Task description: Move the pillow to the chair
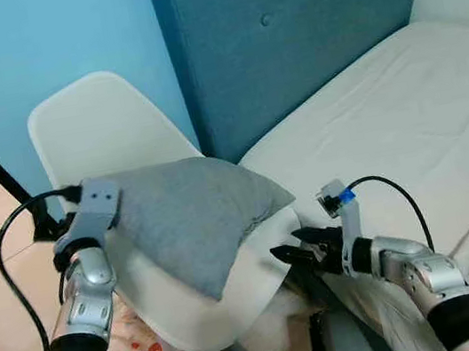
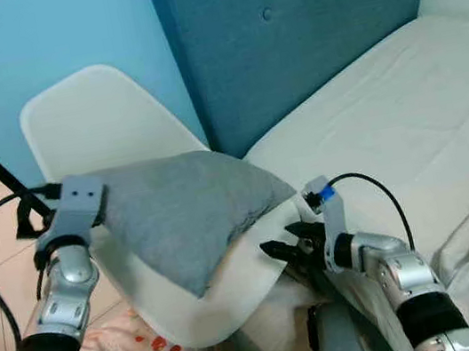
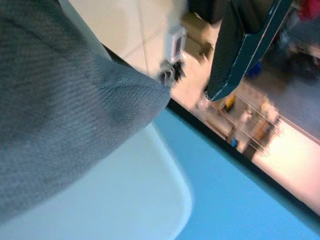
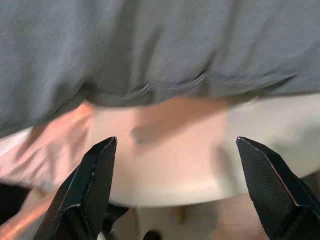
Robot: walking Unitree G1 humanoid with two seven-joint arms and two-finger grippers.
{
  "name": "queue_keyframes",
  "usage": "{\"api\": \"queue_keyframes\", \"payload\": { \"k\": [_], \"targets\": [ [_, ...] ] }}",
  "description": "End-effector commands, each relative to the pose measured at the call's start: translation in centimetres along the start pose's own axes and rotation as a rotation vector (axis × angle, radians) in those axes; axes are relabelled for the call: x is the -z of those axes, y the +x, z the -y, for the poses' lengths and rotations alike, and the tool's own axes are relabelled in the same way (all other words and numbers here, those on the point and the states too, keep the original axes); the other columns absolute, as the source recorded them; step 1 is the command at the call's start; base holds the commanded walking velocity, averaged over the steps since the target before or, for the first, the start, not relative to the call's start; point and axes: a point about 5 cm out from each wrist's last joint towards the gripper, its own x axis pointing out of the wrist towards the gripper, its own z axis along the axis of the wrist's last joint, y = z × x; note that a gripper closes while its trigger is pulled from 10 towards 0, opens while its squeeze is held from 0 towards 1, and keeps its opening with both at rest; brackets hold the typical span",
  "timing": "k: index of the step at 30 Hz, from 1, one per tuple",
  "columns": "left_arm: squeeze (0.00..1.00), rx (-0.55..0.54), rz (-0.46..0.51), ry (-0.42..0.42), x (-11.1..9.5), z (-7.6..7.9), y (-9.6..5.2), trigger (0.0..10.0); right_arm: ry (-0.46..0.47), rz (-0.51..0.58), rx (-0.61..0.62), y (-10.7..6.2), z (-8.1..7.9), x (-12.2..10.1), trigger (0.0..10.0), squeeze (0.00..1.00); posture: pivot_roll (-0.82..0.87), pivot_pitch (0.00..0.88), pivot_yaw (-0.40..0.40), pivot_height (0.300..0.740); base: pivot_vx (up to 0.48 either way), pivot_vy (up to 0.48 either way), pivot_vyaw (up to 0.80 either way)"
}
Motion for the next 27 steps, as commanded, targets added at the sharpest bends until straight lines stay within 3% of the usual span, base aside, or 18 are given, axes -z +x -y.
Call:
{"api": "queue_keyframes", "payload": {
  "k": [1, 4, 5, 6, 8, 9, 13, 15, 16, 17, 19, 20, 21, 24, 26, 27],
  "targets": [
    [0.00, 0.140, -0.007, 0.125, -0.1, 0.4, 0.2, 10.0, 0.013, 0.046, 0.063, 0.1, 0.5, -0.7, 10.0, 0.00, -0.22, 0.118, 0.097, 0.570, 0.000, 0.000, 0.00],
    [0.00, 0.253, -0.038, 0.249, 0.1, 0.7, -0.3, 10.0, 0.019, 0.089, 0.139, 0.1, 1.0, -1.5, 10.0, 0.00, -0.21, 0.121, 0.097, 0.570, 0.000, 0.000, 0.00],
    [0.00, 0.266, -0.019, 0.346, -0.1, 0.3, -0.3, 10.0, 0.039, 0.102, 0.149, 0.0, 1.2, -1.7, 10.0, 0.00, -0.21, 0.122, 0.096, 0.570, 0.000, 0.000, 0.00],
    [0.00, 0.266, -0.019, 0.346, -0.1, 0.3, -0.3, 10.0, 0.039, 0.102, 0.149, 0.0, 1.2, -1.7, 10.0, 0.00, -0.21, 0.122, 0.096, 0.570, 0.000, 0.000, 0.00],
    [0.00, 0.272, -0.010, 0.500, -0.7, -1.5, 0.1, 10.0, 0.071, 0.122, 0.164, 0.0, 1.4, -1.8, 10.0, 0.00, -0.21, 0.125, 0.096, 0.570, 0.000, 0.000, 0.00],
    [0.00, 0.301, -0.021, 0.521, -1.0, -2.2, 0.2, 10.0, 0.079, 0.129, 0.167, 0.0, 1.4, -1.9, 10.0, 0.00, -0.20, 0.124, 0.097, 0.570, 0.000, 0.000, 0.00],
    [0.00, 0.339, -0.012, 0.492, -2.2, -3.3, 0.5, 10.0, 0.081, 0.147, 0.176, 0.1, 1.4, -2.0, 10.0, 0.00, -0.20, 0.126, 0.101, 0.570, 0.000, 0.000, 0.00],
    [0.00, 0.318, 0.025, 0.489, -4.2, -5.5, 1.2, 10.0, 0.078, 0.184, 0.215, 0.2, 1.6, -2.3, 10.0, 0.00, -0.20, 0.126, 0.107, 0.570, 0.000, 0.000, 0.00],
    [0.00, 0.274, 0.043, 0.521, -5.0, -6.9, 1.6, 10.0, 0.091, 0.205, 0.229, 0.1, 1.7, -2.5, 10.0, 0.00, -0.20, 0.127, 0.110, 0.570, 0.000, 0.000, 0.00],
    [0.00, 0.274, 0.043, 0.521, -5.0, -6.9, 1.6, 10.0, 0.091, 0.205, 0.229, 0.1, 1.7, -2.5, 10.0, 0.00, -0.20, 0.127, 0.110, 0.570, 0.000, 0.000, 0.00],
    [0.00, 0.212, 0.052, 0.551, -6.0, -8.8, 2.1, 10.0, 0.102, 0.231, 0.240, 0.1, 1.8, -2.7, 10.0, 0.00, -0.20, 0.129, 0.111, 0.570, 0.000, 0.000, 0.00],
    [0.00, 0.212, 0.052, 0.551, -6.0, -8.8, 2.1, 10.0, 0.102, 0.231, 0.240, 0.1, 1.8, -2.7, 10.0, 0.00, -0.20, 0.129, 0.111, 0.570, 0.000, 0.000, 0.00],
    [0.00, 0.175, 0.050, 0.557, -6.7, -10.1, 2.2, 10.0, 0.103, 0.245, 0.239, 0.0, 1.7, -2.8, 10.0, 0.00, -0.19, 0.129, 0.111, 0.570, 0.000, 0.000, 0.00],
    [0.00, 0.155, 0.046, 0.557, -7.1, -10.9, 2.2, 10.0, 0.103, 0.254, 0.237, 0.0, 1.6, -2.9, 10.0, 0.00, -0.19, 0.129, 0.111, 0.570, 0.000, 0.000, 0.00],
    [0.00, 0.061, 0.045, 0.551, -7.6, -13.2, 2.4, 10.0, 0.154, 0.315, 0.203, 0.0, 1.4, -3.4, 10.0, 0.00, -0.19, 0.129, 0.111, 0.580, 0.000, 0.000, 0.00],
    [0.00, 0.061, 0.045, 0.551, -7.6, -13.2, 2.4, 10.0, 0.154, 0.315, 0.203, 0.0, 1.4, -3.4, 10.0, 0.00, -0.19, 0.129, 0.111, 0.580, 0.000, 0.000, 0.00]
  ]
}}
